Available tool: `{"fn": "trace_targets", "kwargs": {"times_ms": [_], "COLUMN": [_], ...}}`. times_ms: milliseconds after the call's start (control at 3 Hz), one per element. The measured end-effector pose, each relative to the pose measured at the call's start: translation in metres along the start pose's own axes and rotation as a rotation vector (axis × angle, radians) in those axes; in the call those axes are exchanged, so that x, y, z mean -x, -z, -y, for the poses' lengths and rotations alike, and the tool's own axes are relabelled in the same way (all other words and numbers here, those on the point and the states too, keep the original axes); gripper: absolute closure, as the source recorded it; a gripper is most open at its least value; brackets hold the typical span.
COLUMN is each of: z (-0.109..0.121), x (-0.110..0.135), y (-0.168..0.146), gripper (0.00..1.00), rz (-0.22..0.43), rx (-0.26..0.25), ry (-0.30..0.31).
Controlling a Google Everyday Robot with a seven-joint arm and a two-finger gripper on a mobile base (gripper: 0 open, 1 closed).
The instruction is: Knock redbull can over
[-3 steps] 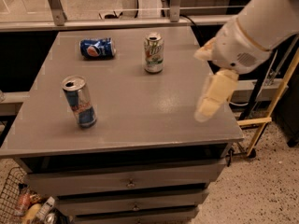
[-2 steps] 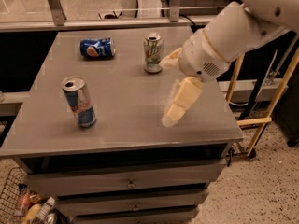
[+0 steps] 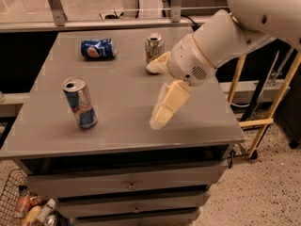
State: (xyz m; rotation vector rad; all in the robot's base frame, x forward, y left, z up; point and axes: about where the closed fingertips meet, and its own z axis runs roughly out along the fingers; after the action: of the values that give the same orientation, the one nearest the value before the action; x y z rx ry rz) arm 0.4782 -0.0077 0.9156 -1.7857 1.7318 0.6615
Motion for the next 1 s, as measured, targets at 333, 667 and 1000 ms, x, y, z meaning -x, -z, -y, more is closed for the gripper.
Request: {"fn": "trace_targets", "kwargs": {"times_ms": [333, 667, 1000], "z": [0.016, 0.029, 0.029], "x": [0.023, 0.042, 0.054], "y": [-0.033, -0.064, -0.101], "gripper": [0.0, 0.0, 0.0], "rz": [0.082, 0.156, 0.22], "rx": [0.023, 0.041, 0.105], "ry": [0.051, 0.087, 0.102]}}
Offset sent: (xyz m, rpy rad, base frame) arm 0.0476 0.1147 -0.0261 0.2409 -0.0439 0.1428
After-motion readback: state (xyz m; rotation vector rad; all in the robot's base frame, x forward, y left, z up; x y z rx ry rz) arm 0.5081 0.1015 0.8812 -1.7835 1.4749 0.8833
